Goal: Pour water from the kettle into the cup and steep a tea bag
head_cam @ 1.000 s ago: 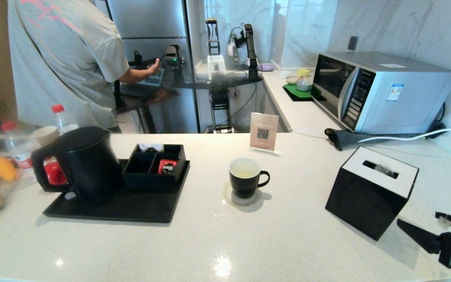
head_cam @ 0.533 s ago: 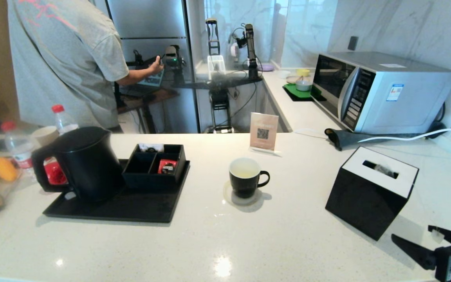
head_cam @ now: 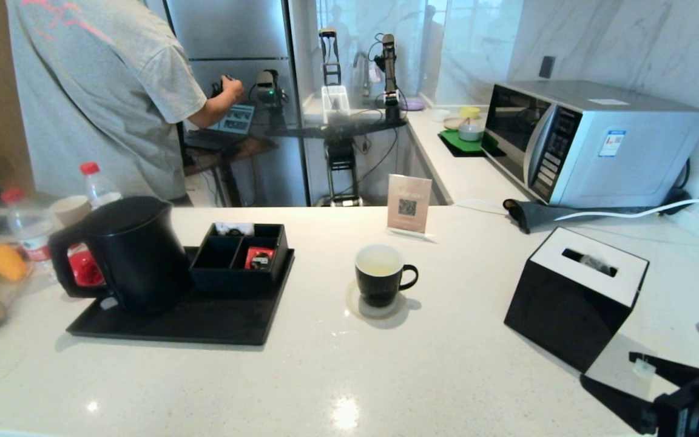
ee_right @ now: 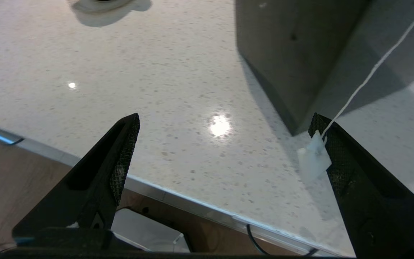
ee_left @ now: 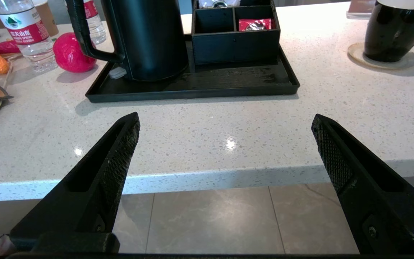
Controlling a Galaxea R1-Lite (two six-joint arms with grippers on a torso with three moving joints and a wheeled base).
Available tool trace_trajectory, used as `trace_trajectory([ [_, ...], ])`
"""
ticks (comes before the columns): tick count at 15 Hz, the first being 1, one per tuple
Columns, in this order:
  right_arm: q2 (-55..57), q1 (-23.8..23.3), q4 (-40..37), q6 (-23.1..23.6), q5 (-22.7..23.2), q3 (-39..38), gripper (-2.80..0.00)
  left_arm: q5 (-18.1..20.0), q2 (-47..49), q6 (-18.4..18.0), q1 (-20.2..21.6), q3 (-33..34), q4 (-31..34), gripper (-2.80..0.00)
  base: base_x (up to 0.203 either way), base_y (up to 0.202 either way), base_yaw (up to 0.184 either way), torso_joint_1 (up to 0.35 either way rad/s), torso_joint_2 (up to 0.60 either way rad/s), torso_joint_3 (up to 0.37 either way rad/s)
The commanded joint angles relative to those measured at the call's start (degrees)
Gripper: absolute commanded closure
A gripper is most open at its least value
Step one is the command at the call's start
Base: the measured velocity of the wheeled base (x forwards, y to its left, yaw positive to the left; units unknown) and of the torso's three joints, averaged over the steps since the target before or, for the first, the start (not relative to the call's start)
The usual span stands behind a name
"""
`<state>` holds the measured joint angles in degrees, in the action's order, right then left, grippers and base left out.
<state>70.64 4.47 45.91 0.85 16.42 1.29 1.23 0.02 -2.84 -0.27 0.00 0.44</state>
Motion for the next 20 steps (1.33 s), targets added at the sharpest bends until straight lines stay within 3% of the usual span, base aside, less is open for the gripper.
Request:
trace_trajectory([
  [1, -0.08, 1.92, 0.41, -0.16, 0.15, 0.47, -2.80, 0.00, -0.02, -0.06, 0.00, 0.00, 0.00, -2.80, 0.000, 0.000, 0.000, 0.000, 0.00, 0.000],
  [10, -0.07, 1.96, 0.22, -7.60, 0.10, 9.28, -2.80, 0.00, -0.02, 0.02, 0.00, 0.00, 0.00, -2.80, 0.000, 0.000, 0.000, 0.000, 0.00, 0.000],
  [20, -0.51, 1.94, -0.03, -19.85, -0.05, 15.21, -2.80, 0.00, -0.02, 0.02, 0.00, 0.00, 0.00, -2.80, 0.000, 0.000, 0.000, 0.000, 0.00, 0.000],
])
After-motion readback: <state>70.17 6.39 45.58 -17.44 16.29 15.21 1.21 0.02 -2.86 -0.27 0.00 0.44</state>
